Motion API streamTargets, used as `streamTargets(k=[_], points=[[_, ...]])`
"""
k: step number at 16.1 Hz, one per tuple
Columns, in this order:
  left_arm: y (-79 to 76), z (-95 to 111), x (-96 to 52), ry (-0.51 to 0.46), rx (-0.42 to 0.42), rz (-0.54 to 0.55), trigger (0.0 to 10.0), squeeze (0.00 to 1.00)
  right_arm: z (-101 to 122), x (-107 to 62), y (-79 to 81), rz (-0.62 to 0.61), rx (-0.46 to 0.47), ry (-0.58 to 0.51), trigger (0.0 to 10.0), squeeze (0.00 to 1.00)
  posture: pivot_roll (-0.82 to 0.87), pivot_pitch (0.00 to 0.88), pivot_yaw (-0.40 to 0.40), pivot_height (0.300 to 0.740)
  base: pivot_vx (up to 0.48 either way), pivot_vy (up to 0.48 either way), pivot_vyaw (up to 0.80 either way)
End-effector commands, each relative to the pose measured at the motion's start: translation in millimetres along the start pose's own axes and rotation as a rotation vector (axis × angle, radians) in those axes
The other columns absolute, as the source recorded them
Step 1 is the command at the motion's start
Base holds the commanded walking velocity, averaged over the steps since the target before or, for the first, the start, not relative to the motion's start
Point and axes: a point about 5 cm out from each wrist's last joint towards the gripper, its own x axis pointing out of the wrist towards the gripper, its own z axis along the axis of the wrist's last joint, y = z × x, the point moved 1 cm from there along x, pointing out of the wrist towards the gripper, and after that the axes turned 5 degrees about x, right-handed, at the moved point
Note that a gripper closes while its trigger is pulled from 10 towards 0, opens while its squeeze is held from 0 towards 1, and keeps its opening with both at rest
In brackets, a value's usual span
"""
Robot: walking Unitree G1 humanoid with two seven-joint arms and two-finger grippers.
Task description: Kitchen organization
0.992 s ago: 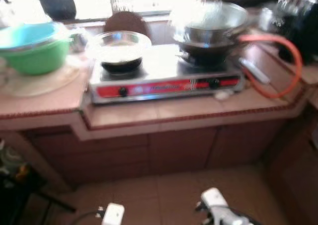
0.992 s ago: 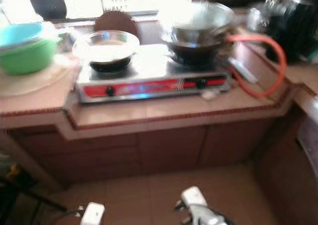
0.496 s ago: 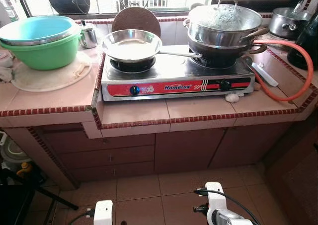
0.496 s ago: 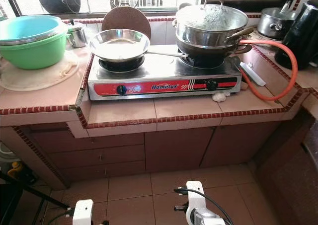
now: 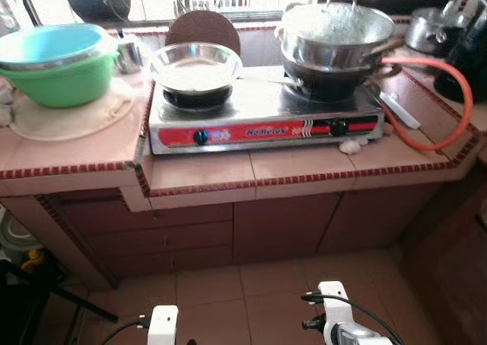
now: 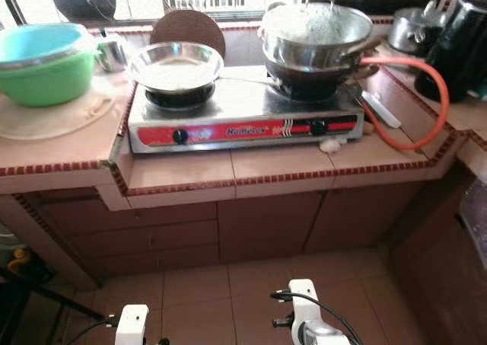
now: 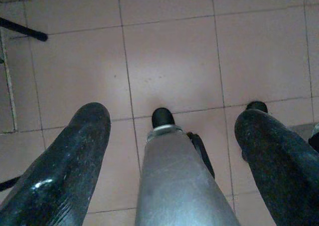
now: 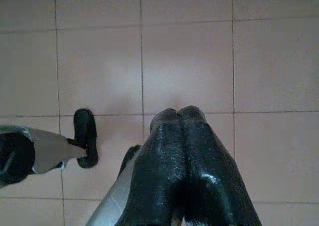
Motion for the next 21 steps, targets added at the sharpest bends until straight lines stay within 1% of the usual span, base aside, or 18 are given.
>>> streamTargets(k=[1, 6, 10, 15, 18, 20, 21], points=[[-0.5, -4.5, -0.5, 0.013, 0.02, -0.009, 10.0, 0.0, -0.8, 0.1, 0.9, 0.004, -0.011, 0.005, 10.0, 0.0, -0.16, 0.0, 0.013, 0.74, -0.33, 0.0, 0.0], [0.1, -2.9, -0.4, 0.009, 0.033, -0.01, 10.0, 0.0, 1.0, 0.6, 3.7, 0.008, -0.019, 0.001, 10.0, 0.0, -0.16, 0.0, 0.015, 0.74, -0.342, 0.0, 0.0], [0.0, -2.1, -0.3, 0.007, 0.039, -0.01, 10.0, 0.0, 0.1, 0.1, 0.5, -0.001, -0.022, 0.002, 10.0, 0.0, -0.16, 0.0, 0.019, 0.74, -0.315, 0.0, 0.0], [-0.1, -0.5, -0.1, 0.002, 0.047, -0.01, 10.0, 0.0, -0.4, -0.1, -0.6, -0.006, -0.024, 0.002, 10.0, 0.0, -0.16, 0.0, 0.022, 0.74, 0.0, 0.0, 0.0], [0.8, -0.5, -0.1, 0.003, 0.049, -0.003, 10.0, 0.0, -0.4, -0.2, -0.9, -0.004, -0.042, 0.002, 10.0, 0.0, -0.16, 0.0, 0.022, 0.74, 0.0, 0.0, 0.0], [1.4, -0.8, -0.2, 0.005, 0.047, 0.002, 10.0, 0.0, -0.3, 0.0, 0.8, 0.007, -0.062, 0.002, 10.0, 0.0, -0.16, 0.0, 0.022, 0.74, 0.0, 0.0, 0.0], [1.4, -1.1, -0.2, 0.007, 0.051, 0.004, 10.0, 0.0, 0.3, 0.3, 3.2, 0.02, -0.098, 0.001, 10.0, 0.0, -0.16, 0.0, 0.022, 0.74, 0.0, 0.0, 0.0]])
